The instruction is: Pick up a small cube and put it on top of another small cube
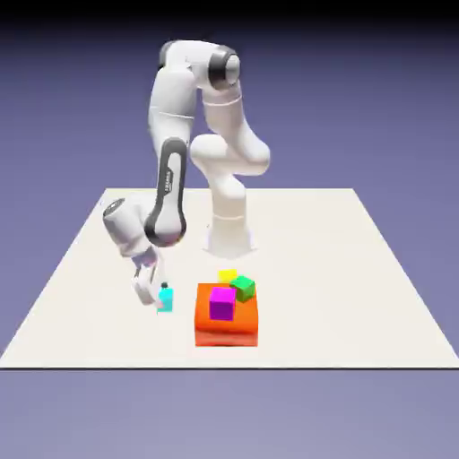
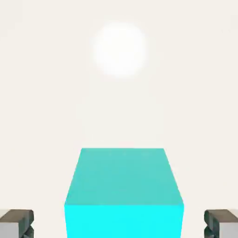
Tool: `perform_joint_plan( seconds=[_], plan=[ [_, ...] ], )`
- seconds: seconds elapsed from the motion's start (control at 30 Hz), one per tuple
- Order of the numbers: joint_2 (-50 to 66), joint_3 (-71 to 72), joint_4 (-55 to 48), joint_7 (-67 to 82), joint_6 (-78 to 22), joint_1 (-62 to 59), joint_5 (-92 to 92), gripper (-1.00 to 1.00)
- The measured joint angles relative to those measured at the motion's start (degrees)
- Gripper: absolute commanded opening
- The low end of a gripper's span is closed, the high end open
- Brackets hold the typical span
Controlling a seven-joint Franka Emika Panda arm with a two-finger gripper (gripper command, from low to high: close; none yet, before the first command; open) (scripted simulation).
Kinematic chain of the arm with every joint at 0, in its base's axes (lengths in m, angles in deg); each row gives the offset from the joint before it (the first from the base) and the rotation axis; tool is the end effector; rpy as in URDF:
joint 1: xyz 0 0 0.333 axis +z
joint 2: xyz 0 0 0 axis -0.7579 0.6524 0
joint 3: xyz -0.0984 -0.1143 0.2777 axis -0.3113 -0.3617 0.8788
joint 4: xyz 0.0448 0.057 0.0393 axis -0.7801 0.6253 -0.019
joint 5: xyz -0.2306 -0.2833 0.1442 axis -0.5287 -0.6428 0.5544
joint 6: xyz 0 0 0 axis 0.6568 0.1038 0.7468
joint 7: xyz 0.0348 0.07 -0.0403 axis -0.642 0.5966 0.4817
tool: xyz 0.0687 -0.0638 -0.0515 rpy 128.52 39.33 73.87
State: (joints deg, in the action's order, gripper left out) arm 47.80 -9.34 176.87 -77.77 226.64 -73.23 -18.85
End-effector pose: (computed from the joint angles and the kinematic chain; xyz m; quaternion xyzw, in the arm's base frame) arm 0.3185 -0.2161 0.1156 -0.3738 0.9091 0.1700 0.0709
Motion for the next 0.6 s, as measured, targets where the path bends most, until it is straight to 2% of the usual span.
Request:
perform_joint_plan(
  seconds=[0.23, 0.6],
  plan=[
    [-11.7, -6.0, 0.7, -9.3, -9.4, 2.3, -13.0, -1.00],
    [-15.0, 14.1, -22.1, -12.6, -35.8, 8.8, -29.6, -1.00]
  ],
)
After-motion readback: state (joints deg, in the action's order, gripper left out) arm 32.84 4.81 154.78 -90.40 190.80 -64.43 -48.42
